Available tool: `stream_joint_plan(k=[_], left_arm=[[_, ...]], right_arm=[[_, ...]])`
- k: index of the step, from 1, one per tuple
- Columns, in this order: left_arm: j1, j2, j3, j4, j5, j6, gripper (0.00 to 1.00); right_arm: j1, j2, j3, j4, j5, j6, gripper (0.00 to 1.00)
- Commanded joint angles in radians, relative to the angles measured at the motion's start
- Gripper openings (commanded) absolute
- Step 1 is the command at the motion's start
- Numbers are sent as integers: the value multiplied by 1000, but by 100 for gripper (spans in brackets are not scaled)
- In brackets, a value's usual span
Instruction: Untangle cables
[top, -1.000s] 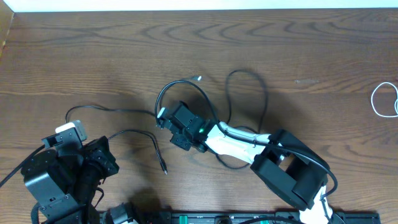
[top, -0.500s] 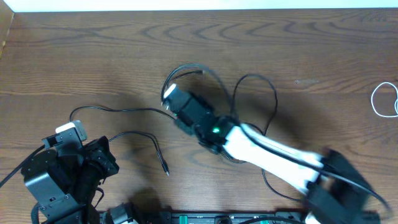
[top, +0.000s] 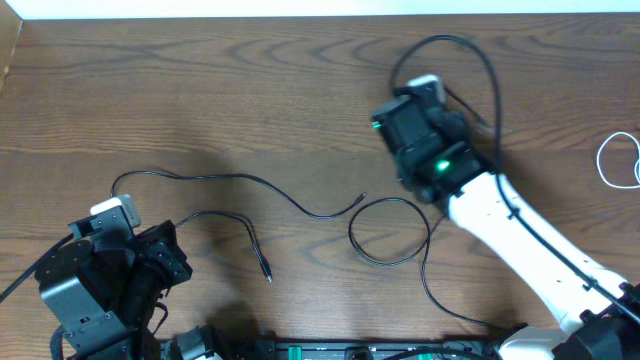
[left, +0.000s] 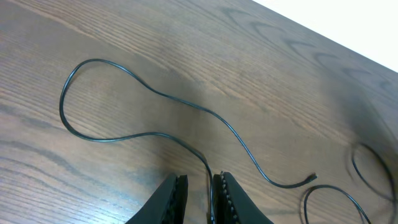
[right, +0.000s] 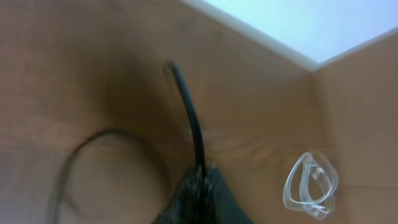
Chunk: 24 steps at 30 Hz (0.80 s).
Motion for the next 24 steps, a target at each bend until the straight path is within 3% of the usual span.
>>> stream_joint_plan(k=[1,8,14,24], left_arm=[[-2,-1,-7,0,-13,-1,20],[-2,-1,-7,0,-13,-2,20],[-2,-1,-7,-8,-13,-1,20],[-2,-1,-7,-18,-12,-1,19]], right_arm=[[-73,-8,0,-118,-347,246,1],[-92,-8,-1,-396,-703,349,1],[-55,-8,-1,-538,-721,550,1],[-5,-8,-208,-394,-728,788,1]])
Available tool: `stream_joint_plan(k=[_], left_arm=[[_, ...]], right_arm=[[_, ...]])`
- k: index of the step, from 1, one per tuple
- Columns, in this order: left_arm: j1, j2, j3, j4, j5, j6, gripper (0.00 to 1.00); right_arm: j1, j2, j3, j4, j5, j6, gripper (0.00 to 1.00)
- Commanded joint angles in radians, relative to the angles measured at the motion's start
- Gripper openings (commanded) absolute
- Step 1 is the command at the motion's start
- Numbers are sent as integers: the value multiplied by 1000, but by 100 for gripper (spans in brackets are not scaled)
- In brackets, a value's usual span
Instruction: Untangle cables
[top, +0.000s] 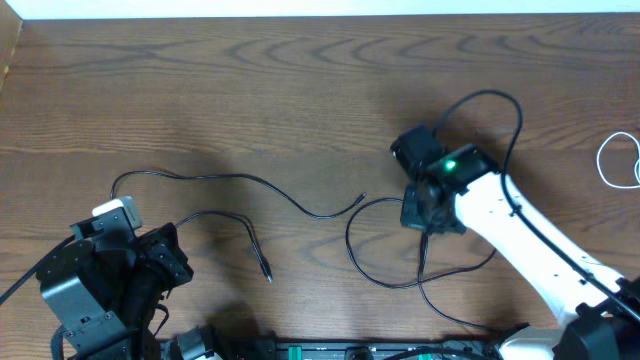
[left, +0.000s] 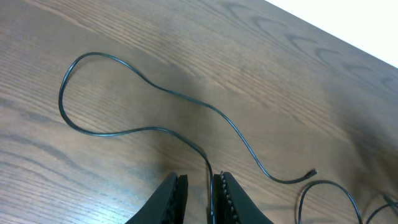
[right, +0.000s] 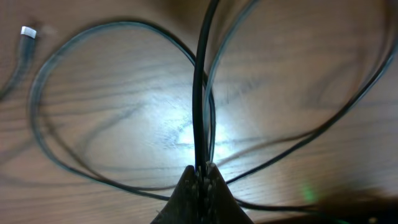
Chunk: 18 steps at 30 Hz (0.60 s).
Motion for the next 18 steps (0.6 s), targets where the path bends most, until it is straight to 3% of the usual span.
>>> stream_joint_plan(k=[1,10,13,16,18], left_arm=[[-2,-1,-7,2,-13,-2,20],[-2,-1,-7,2,-13,-2,19],[-2,-1,-7,2,-12,-2,20],[-2,-1,-7,2,-5,-2,19],[-2,-1,-7,2,-5,-2,20]], right_arm=[[30,-8,-128,57,-16,182,1],[49,-8,-396,336,-129,351,4],[49,-8,-438,377,-129,363,31],[49,-8,-453,404,-111,352,71],[49,-8,-453,432,-109,311,79]])
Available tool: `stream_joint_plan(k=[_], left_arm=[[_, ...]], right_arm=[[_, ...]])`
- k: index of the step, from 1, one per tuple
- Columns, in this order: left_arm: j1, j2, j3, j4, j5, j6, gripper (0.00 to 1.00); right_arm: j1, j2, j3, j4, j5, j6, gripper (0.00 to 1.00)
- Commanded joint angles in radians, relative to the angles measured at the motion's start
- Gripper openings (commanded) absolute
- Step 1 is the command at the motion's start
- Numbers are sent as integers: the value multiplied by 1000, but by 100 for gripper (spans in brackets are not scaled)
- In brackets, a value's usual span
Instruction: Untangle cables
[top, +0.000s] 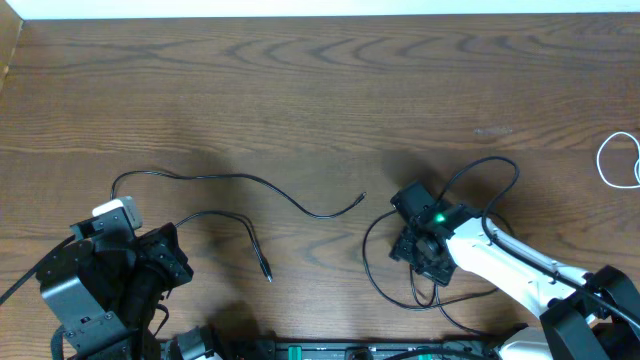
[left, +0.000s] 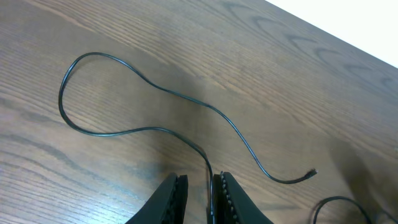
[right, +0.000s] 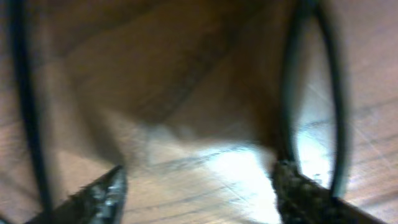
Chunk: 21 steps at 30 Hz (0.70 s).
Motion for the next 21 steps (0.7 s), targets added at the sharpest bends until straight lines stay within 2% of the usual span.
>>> stream_joint_plan(k=[1,5,7,12,15,17,19,21], left_arm=[[-2,-1,-6,2,-5,-2,20],[-2,-1,-6,2,-6,-2,20],[-2,-1,-6,2,-5,-2,19],[-2,-1,-6,2,-5,-2,20],[-2,-1,-6,1,-5,-2,20],[-2,-1,-6,1,-5,-2,19],[-2,-1,-6,2,-5,-2,20],[-2,-1,-6,2,-5,-2,20]], right_arm=[[3,16,-41,50,21,-54,79],[2,16,-41,145,21,-240,83],[1,16,-41,179,21,-276,85],[0,16,-23,240,23,-262,85],[-6,16,-9,219,58,-136,86],[-23,16,-7,224,70,-6,90],[-45,16,4,288,69,-37,92],[-61,16,24,344,42,-132,92]])
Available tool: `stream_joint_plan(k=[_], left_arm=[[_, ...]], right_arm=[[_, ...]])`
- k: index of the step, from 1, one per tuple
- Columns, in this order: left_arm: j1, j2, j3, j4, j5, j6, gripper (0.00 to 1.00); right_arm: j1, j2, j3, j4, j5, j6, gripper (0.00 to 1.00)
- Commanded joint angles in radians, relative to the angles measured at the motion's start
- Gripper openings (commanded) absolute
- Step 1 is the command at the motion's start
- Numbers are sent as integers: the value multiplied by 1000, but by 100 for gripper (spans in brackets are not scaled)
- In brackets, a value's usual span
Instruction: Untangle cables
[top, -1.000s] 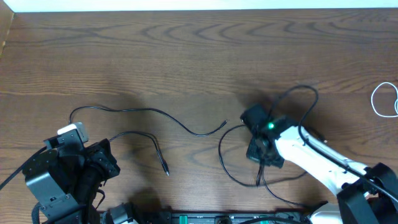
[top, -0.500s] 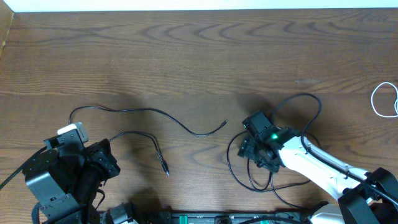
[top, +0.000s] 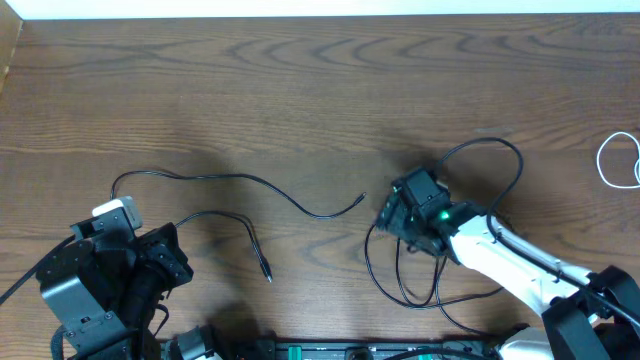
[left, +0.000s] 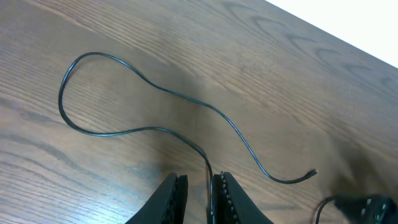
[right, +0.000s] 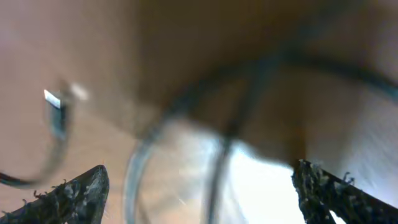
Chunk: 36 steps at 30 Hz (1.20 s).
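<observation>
A thin black cable (top: 250, 180) lies spread out at the left, also visible in the left wrist view as the cable (left: 205, 109), with one plug end (top: 362, 198). A second black cable (top: 367, 255) lies in loose overlapping loops at the front right. My right gripper (top: 393, 212) hovers low over those loops; the right wrist view shows the gripper (right: 205, 193) open wide with blurred strands (right: 230, 130) below and nothing between the fingers. My left gripper (left: 199, 182) rests at the front left, fingers slightly apart, with the first cable lying on the table beyond them.
A small white cable loop (top: 620, 160) lies at the right edge of the wooden table (top: 300, 90). The first cable's silver plug tip (right: 56, 102) shows just left of the right gripper.
My right gripper, still open, has shifted a little toward the far left over the looped cable. The loops have spread slightly. The left arm and its cable have not moved.
My right gripper was shut on the second cable farther back on the table. Then it held it nearer the front, loops trailing. By the last earlier moment it was open with the cable lying at the front right. The left cable has lain unchanged throughout.
</observation>
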Motion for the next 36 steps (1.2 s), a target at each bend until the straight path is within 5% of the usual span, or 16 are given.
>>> stream_joint_plan(k=[1,7,18,36], left_arm=[[-2,-1,-6,1,-5,-2,20],[-2,-1,-6,1,-6,-2,20],[-2,-1,-6,1,-6,-1,20],[-2,-1,-6,0,-5,-2,20]], right_arm=[[-36,15,55,19,-2,-60,94],[-38,-26,203,-294,187,97,99],[-35,-105,224,-660,211,330,99],[57,-105,0,-538,165,330,99]])
